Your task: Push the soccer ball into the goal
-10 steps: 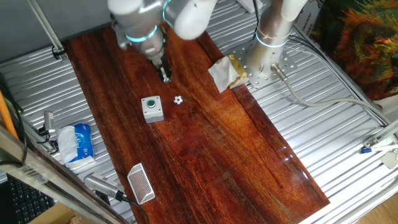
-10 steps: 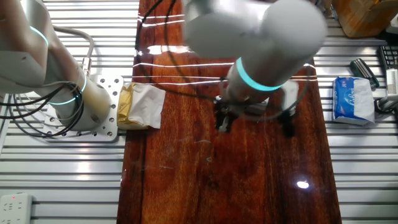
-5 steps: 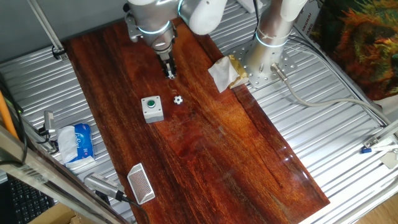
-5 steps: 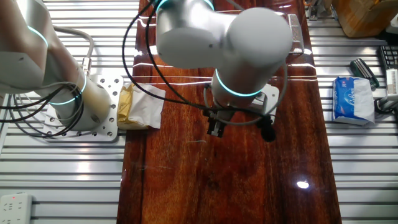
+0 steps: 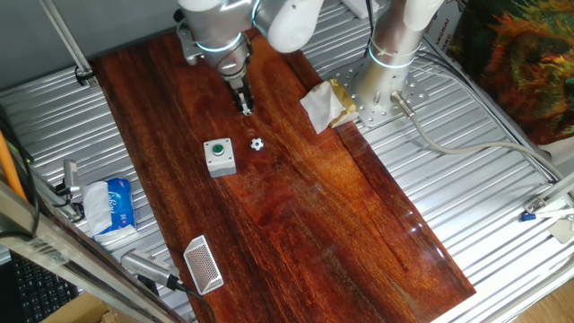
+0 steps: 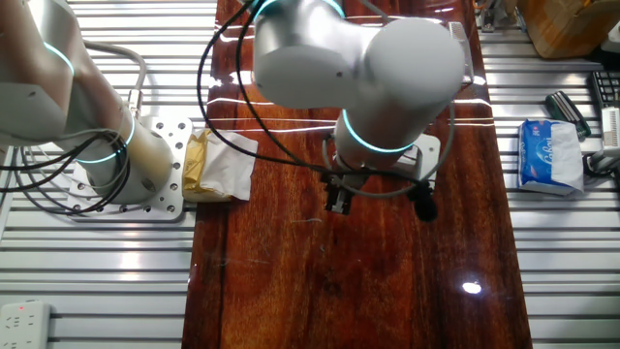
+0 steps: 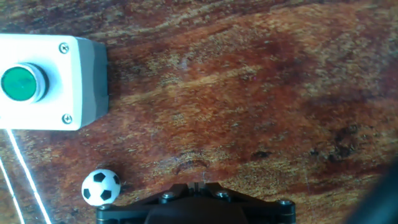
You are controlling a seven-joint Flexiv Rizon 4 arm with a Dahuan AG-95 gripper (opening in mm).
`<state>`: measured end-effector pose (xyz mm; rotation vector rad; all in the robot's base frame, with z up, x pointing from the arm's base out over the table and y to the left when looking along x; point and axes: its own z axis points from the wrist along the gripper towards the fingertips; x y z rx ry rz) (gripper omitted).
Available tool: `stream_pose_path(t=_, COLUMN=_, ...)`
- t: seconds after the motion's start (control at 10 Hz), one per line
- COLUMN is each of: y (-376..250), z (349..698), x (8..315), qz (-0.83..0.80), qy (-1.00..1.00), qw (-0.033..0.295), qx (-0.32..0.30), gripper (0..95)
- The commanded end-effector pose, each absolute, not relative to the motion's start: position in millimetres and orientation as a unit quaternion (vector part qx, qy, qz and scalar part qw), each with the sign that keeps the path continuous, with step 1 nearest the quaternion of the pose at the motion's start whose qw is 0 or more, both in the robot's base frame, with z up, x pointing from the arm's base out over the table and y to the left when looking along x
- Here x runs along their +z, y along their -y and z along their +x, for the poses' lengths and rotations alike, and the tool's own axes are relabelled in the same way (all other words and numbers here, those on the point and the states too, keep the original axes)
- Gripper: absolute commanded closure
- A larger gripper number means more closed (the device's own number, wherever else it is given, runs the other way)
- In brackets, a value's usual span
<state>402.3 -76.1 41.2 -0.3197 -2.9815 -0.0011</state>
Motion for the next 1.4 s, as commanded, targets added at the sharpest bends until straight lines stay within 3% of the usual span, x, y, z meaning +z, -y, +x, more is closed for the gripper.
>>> stream_pose_path(t=0.1, y=75.6, z=402.1, x=42.9, qz=-0.069, qy=0.994, qw=0.082, qx=0.001, gripper=95.0)
stream_pose_path(t=0.3, y=75.6, z=402.1, x=42.9, qz=0.026, qy=0.995, qw=0.077, qx=0.062, gripper=95.0)
stream_pose_path(t=0.7, y=75.6, z=402.1, x=42.9, qz=0.122, qy=0.99, qw=0.021, qx=0.074, gripper=95.0)
stream_pose_path(t=0.9, y=75.6, z=402.1, x=42.9, qz=0.146, qy=0.986, qw=0.009, qx=0.075, gripper=95.0)
stream_pose_path(t=1.4, y=75.8, z=402.0, x=43.2, qz=0.103, qy=0.994, qw=0.016, qx=0.045, gripper=95.0)
